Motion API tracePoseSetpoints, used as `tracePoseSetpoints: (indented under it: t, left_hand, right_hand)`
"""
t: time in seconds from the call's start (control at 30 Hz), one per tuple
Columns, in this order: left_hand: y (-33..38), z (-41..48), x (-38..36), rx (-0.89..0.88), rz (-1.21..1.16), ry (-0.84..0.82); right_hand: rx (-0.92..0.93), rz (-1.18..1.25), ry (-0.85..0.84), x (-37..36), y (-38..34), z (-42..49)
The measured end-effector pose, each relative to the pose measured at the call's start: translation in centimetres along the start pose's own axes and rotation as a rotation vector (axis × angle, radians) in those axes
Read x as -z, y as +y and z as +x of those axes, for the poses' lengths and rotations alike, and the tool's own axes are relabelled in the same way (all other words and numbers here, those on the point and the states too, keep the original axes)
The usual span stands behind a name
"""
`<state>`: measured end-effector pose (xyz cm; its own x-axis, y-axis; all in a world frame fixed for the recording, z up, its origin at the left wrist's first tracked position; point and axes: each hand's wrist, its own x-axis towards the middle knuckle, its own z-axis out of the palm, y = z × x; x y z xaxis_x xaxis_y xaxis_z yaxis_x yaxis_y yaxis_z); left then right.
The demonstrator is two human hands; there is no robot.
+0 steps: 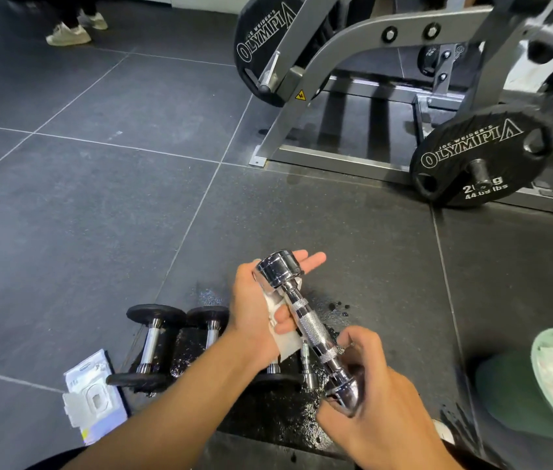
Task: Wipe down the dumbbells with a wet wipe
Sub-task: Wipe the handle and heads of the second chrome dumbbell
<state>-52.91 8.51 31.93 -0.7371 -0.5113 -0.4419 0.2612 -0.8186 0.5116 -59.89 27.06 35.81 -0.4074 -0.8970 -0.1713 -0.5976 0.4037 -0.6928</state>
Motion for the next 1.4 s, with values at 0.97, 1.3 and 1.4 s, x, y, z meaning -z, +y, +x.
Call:
tracePoseSetpoints:
  t: [0.97, 1.3, 1.4]
  left_hand:
    - [-3.9, -1.5, 3.4, 0.486, 1.016, 0.240]
    - [-1.0, 0.6, 3.3, 0.261, 0.638, 0.294]
    - [-0.7, 1.1, 3.1, 0.251, 0.594, 0.324]
  right_hand:
    - [-0.917, 0.826, -0.046, -9.0, 12.6, 4.9]
    - [-0.746, 0.543, 0.056, -13.2, 22.5, 13.3]
    - [-0.712, 0.408, 0.043, -15.3, 25.0, 13.3]
